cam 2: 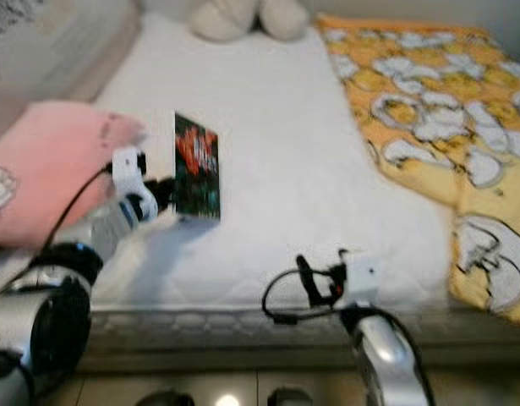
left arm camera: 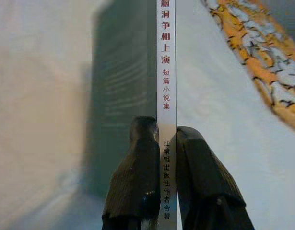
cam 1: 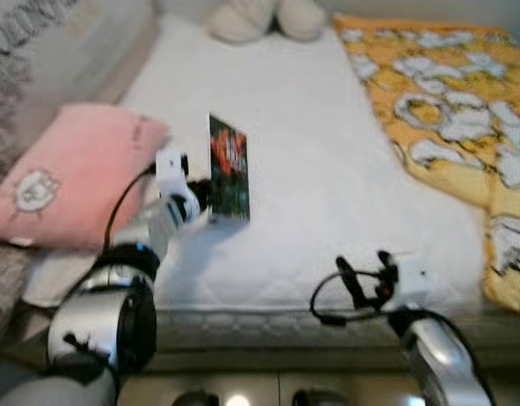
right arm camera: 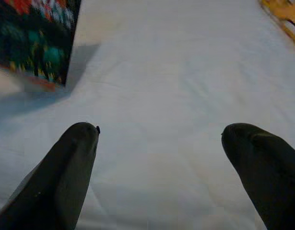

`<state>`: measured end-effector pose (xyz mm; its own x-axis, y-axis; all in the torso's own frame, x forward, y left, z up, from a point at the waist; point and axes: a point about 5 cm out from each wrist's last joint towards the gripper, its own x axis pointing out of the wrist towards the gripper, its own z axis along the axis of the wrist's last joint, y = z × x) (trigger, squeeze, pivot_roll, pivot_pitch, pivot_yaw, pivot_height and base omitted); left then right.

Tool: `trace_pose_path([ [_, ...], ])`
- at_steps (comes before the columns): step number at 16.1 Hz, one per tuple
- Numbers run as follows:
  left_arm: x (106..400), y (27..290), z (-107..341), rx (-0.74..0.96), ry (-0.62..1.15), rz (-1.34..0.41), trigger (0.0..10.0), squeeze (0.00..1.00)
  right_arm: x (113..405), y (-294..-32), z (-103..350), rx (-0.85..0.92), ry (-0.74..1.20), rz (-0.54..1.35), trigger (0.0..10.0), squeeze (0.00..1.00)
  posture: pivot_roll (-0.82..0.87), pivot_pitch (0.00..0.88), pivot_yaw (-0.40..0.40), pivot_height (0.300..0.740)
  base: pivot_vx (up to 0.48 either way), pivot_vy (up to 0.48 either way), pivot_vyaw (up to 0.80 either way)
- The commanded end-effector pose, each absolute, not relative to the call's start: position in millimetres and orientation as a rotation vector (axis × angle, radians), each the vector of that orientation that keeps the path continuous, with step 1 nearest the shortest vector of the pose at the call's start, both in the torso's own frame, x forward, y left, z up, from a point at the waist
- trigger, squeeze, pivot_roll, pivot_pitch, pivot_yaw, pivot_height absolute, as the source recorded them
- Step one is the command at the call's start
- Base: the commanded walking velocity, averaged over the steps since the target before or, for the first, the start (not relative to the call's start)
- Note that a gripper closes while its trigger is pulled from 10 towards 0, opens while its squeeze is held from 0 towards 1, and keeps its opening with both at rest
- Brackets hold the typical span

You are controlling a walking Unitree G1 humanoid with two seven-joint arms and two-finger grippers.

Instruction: Clean up the room

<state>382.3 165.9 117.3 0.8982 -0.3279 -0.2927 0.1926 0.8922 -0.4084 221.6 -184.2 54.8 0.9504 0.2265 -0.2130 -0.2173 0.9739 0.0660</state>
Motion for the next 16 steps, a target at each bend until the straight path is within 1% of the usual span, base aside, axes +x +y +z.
trace_pose_path([
  [1,380.8,169.8,113.2,-0.372,0.4,-0.279,10.0,0.0,214.2,-188.9,59.0,0.04,0.24,0.219,10.0,0.0,-0.25,0.149,0.007,0.74,0.0,0.0,0.0],
  [3,374.7,177.1,100.6,-0.263,0.454,-0.263,10.0,0.0,206.8,-190.3,61.0,0.035,0.26,0.216,10.0,0.0,-0.27,0.162,0.008,0.74,0.0,0.0,0.0],
  [5,367.1,198.4,90.2,-0.133,0.523,-0.208,10.0,0.0,195.1,-193.9,60.4,0.03,0.29,0.202,10.0,0.0,-0.29,0.169,0.01,0.74,0.0,0.0,0.0],
  [6,365.5,206.3,89.2,-0.068,0.538,-0.19,10.0,0.0,191.7,-192.8,60.3,0.031,0.3,0.204,10.0,0.0,-0.3,0.168,0.011,0.74,0.0,0.0,0.0],
  [7,365.4,209.5,89.8,-0.046,0.539,-0.18,10.0,0.0,190.9,-192.1,60.4,0.031,0.302,0.205,10.0,0.0,-0.3,0.167,0.012,0.74,0.0,0.0,0.0],
  [10,370.9,227.7,106.4,0.067,0.502,-0.147,10.0,0.0,189.8,-190.8,62.4,0.036,0.316,0.205,10.0,0.0,-0.28,0.159,0.012,0.74,0.0,0.0,0.0],
  [13,375.2,240.0,121.6,0.248,0.482,-0.159,10.0,0.0,191.5,-185.1,62.5,0.043,0.323,0.219,10.0,0.0,-0.28,0.161,0.008,0.74,0.0,0.0,0.0],
  [16,375.4,250.0,127.7,0.301,0.486,-0.131,10.0,0.0,191.0,-185.9,62.5,0.047,0.327,0.213,10.0,0.0,-0.28,0.162,0.02,0.74,0.0,0.0,0.0],
])
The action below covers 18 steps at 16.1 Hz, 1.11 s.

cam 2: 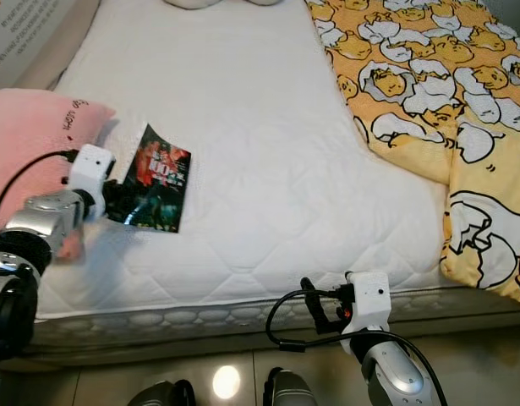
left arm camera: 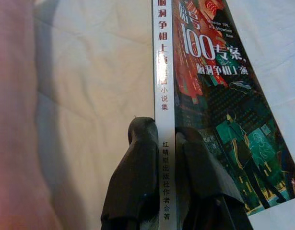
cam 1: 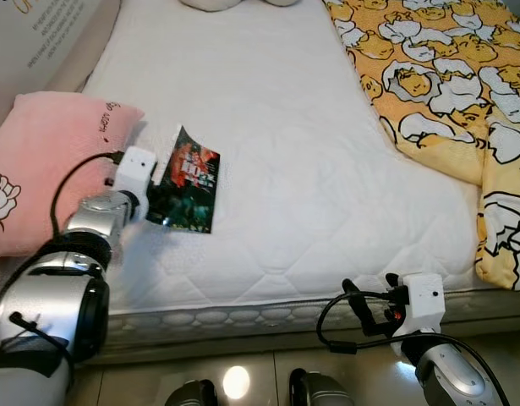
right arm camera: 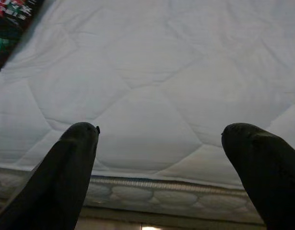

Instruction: Clean up the room

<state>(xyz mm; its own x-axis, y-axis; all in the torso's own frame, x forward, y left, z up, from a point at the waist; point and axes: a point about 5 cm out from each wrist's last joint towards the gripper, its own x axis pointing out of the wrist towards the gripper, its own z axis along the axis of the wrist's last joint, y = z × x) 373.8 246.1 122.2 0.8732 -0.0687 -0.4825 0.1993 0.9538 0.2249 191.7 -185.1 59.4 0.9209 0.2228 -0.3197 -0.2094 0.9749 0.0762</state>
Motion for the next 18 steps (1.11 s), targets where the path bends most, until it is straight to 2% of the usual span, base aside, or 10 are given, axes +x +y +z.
trace_pose_path([
  [1,374.4,255.0,128.2,0.293,0.49,-0.104,10.0,0.0,190.6,-186.3,62.0,0.048,0.329,0.208,10.0,0.0,-0.27,0.163,0.022,0.74,0.0,0.0,0.0],
  [7,367.3,271.0,123.7,0.302,0.523,-0.04,10.0,0.0,192.9,-185.6,61.2,0.051,0.337,0.211,10.0,0.0,-0.26,0.165,0.017,0.74,0.0,0.0,0.0],
  [8,367.4,274.6,126.6,0.319,0.525,-0.03,10.0,1.0,193.2,-185.4,60.8,0.05,0.338,0.213,10.0,0.0,-0.26,0.164,0.018,0.74,0.0,0.0,0.0],
  [13,367.5,281.8,132.6,0.37,0.532,-0.012,10.0,1.0,195.1,-184.4,59.6,0.054,0.339,0.208,10.0,0.0,-0.25,0.158,0.023,0.74,0.0,0.0,0.0],
  [18,374.6,286.4,155.0,0.526,0.477,-0.041,10.0,1.0,197.2,-181.1,58.1,0.06,0.335,0.209,10.0,0.0,-0.24,0.147,0.039,0.74,0.0,0.0,0.0],
])
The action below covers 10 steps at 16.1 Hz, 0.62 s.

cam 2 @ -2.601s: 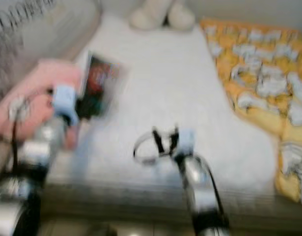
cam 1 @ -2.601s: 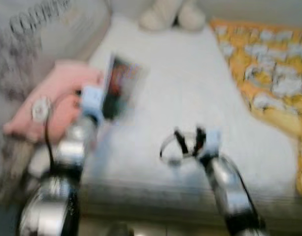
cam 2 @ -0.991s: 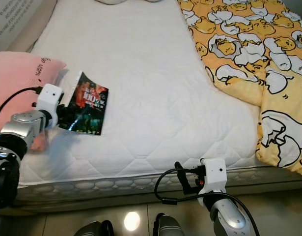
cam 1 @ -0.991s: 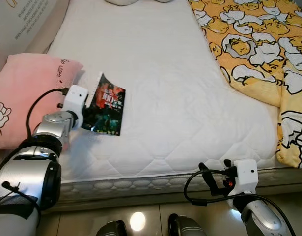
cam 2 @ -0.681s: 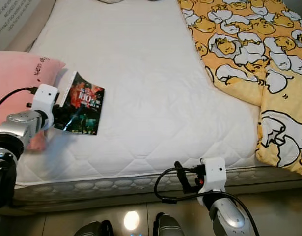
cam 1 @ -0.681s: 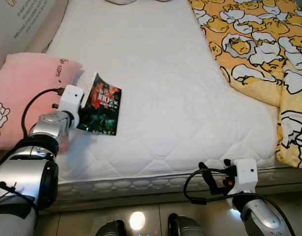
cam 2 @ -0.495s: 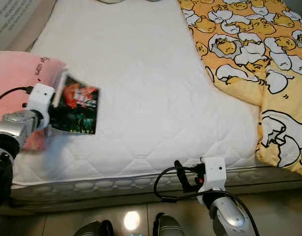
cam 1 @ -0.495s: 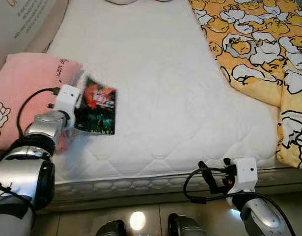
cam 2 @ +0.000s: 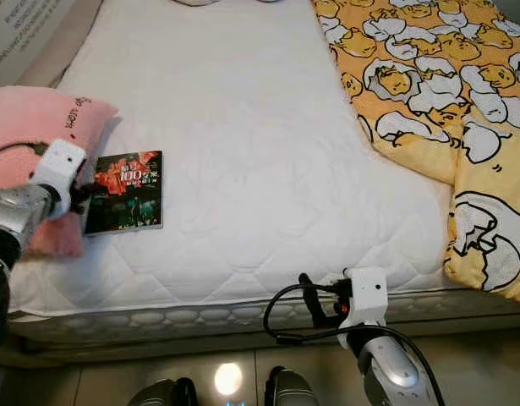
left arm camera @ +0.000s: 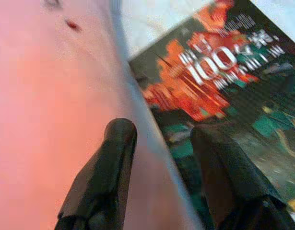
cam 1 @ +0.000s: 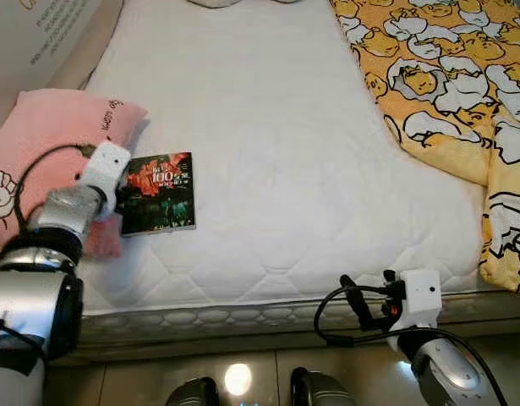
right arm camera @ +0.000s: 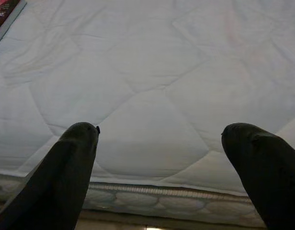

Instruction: Clean up the room

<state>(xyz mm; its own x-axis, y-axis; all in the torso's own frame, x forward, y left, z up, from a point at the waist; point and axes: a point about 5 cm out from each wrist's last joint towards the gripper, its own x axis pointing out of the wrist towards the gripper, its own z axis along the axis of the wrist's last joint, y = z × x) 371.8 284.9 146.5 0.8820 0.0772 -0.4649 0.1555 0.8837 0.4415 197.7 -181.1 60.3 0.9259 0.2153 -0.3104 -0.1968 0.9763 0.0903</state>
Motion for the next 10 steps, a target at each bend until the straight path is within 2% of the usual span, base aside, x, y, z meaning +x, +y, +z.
trace_pose_path([
  [1,378.9,283.6,166.1,0.506,0.428,-0.075,10.0,1.0,198.6,-180.6,59.4,0.063,0.319,0.195,10.0,0.0,-0.24,0.14,0.046,0.74,0.0,0.0,0.0],
  [2,381.3,281.7,172.9,0.486,0.381,-0.092,10.0,0.0,201.1,-180.9,62.3,0.065,0.296,0.179,10.0,0.0,-0.23,0.128,0.055,0.74,0.0,0.0,0.0],
  [4,383.9,265.6,180.0,0.249,0.186,-0.182,10.0,0.0,214.4,-180.6,74.7,0.042,0.201,0.139,10.0,0.0,-0.18,0.087,0.06,0.74,0.0,0.0,0.0],
  [5,382.7,262.1,176.0,0.201,0.171,-0.193,10.0,0.0,216.6,-179.3,77.2,0.034,0.185,0.145,10.0,0.0,-0.18,0.087,0.06,0.74,0.0,0.0,0.0],
  [6,373.2,243.5,156.4,0.006,0.131,-0.224,10.0,0.0,225.9,-175.5,87.0,0.027,0.132,0.173,10.0,0.0,-0.15,0.057,0.041,0.74,0.0,0.0,0.0],
  [8,337.3,207.8,122.7,-0.033,0.078,-0.257,10.0,0.0,240.7,-167.0,95.5,0.025,0.099,0.237,10.0,0.0,-0.11,0.018,0.009,0.74,0.0,0.0,0.0],
  [10,319.4,199.5,100.3,-0.112,0.076,-0.172,10.0,0.0,253.5,-165.8,97.5,0.02,0.087,0.248,10.0,0.0,-0.08,0.0,-0.015,0.74,0.0,0.0,0.0],
])
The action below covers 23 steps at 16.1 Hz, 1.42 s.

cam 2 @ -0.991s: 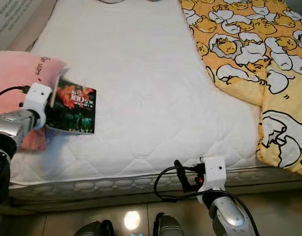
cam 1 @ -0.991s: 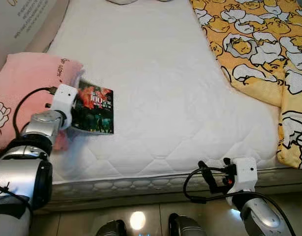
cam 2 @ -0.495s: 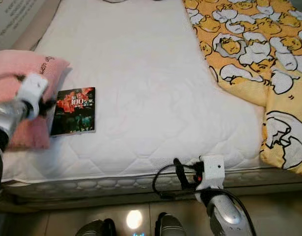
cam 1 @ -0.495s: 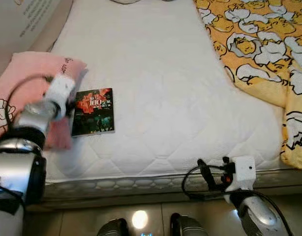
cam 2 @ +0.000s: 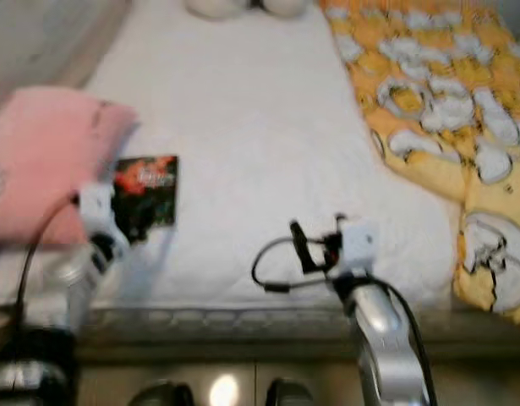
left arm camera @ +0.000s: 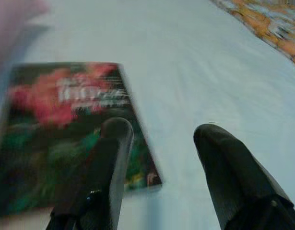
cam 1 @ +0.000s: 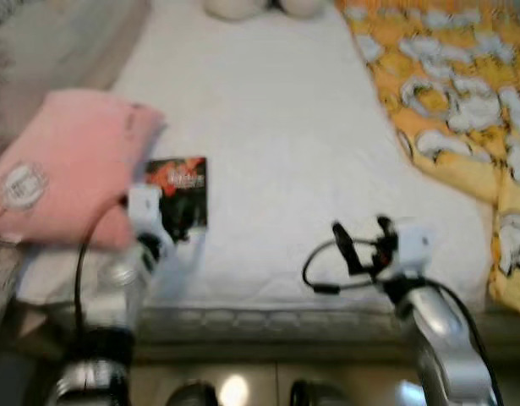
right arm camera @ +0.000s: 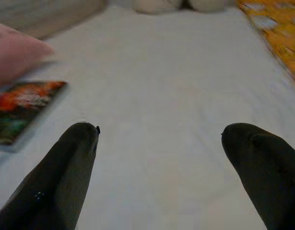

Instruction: Clean up the room

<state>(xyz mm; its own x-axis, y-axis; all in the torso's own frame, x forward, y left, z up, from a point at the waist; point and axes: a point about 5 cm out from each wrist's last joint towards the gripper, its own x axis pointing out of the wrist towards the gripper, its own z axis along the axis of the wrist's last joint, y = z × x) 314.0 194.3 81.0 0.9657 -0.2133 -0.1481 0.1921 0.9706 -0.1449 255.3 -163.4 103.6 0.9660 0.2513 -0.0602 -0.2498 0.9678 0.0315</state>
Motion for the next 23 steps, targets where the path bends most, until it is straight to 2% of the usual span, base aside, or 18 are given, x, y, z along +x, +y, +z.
trace_pose_path([
  [1,302.6,191.7,86.5,-0.106,0.061,-0.118,10.0,0.0,266.1,-168.5,96.5,0.018,0.085,0.219,10.0,0.0,-0.06,0.0,-0.02,0.74,0.0,0.0,0.0],
  [3,276.7,179.2,81.8,0.05,0.0,-0.133,10.0,0.0,284.4,-176.3,96.2,0.022,0.077,0.132,10.0,0.0,-0.03,0.0,-0.028,0.74,-0.412,0.0,0.0],
  [4,263.2,177.3,80.0,0.123,0.038,-0.128,10.0,0.0,291.8,-183.5,97.4,0.032,0.062,0.073,10.0,0.0,-0.02,0.0,-0.029,0.74,0.0,0.0,0.0],
  [5,259.2,182.2,80.0,0.087,0.051,-0.099,10.0,1.0,292.8,-187.5,96.4,0.047,0.055,0.04,10.0,0.0,-0.02,0.0,-0.029,0.74,0.0,0.0,0.0],
  [6,260.5,182.1,81.3,0.111,0.054,-0.104,10.0,1.0,285.4,-187.6,90.7,0.01,0.047,0.041,10.0,1.0,-0.01,0.0,-0.031,0.74,0.0,0.0,0.0],
  [9,258.9,182.4,82.8,0.164,0.03,-0.043,10.0,1.0,269.5,-185.1,76.7,-0.042,0.057,0.032,10.0,1.0,-0.02,0.0,-0.026,0.74,0.0,0.0,0.0],
  [11,257.5,191.8,93.9,0.215,-0.072,0.064,10.0,1.0,265.3,-198.9,93.6,-0.127,-0.098,-0.07,10.0,1.0,-0.03,0.0,-0.019,0.74,0.0,0.0,0.0],
  [12,257.5,191.8,93.9,0.215,-0.072,0.064,10.0,1.0,265.3,-198.9,93.6,-0.127,-0.098,-0.07,10.0,1.0,-0.03,0.0,-0.019,0.74,0.0,0.0,0.0],
  [15,261.4,173.2,86.9,0.242,-0.022,-0.045,10.0,1.0,263.6,-206.6,83.9,-0.047,-0.069,-0.112,10.0,1.0,-0.04,0.0,-0.007,0.74,0.0,0.0,0.0],
  [17,262.2,172.5,83.9,0.226,-0.011,-0.052,10.0,1.0,262.3,-204.5,78.8,-0.03,-0.058,-0.099,10.0,1.0,-0.04,0.0,-0.006,0.74,0.0,0.0,0.0],
  [19,265.4,171.0,87.5,0.224,-0.041,-0.069,10.0,1.0,259.9,-205.6,74.0,0.029,-0.037,-0.123,10.0,1.0,-0.04,0.0,-0.008,0.74,0.0,0.0,0.0],
  [21,268.8,157.8,100.1,0.287,-0.114,-0.159,10.0,1.0,261.4,-213.2,61.4,0.131,0.059,-0.184,10.0,1.0,-0.04,0.0,-0.009,0.74,0.0,0.0,0.0],
  [22,270.4,153.3,103.6,0.221,-0.105,-0.203,10.0,0.06,263.4,-204.7,65.8,0.049,0.036,-0.109,10.0,0.0,-0.04,0.0,-0.009,0.74,0.0,0.0,0.0],
  [23,272.1,156.9,101.9,0.175,-0.081,-0.166,10.0,0.0,264.6,-200.9,67.1,0.009,0.031,-0.091,10.0,0.0,-0.04,0.0,-0.009,0.74,0.24,-0.412,0.0],
])
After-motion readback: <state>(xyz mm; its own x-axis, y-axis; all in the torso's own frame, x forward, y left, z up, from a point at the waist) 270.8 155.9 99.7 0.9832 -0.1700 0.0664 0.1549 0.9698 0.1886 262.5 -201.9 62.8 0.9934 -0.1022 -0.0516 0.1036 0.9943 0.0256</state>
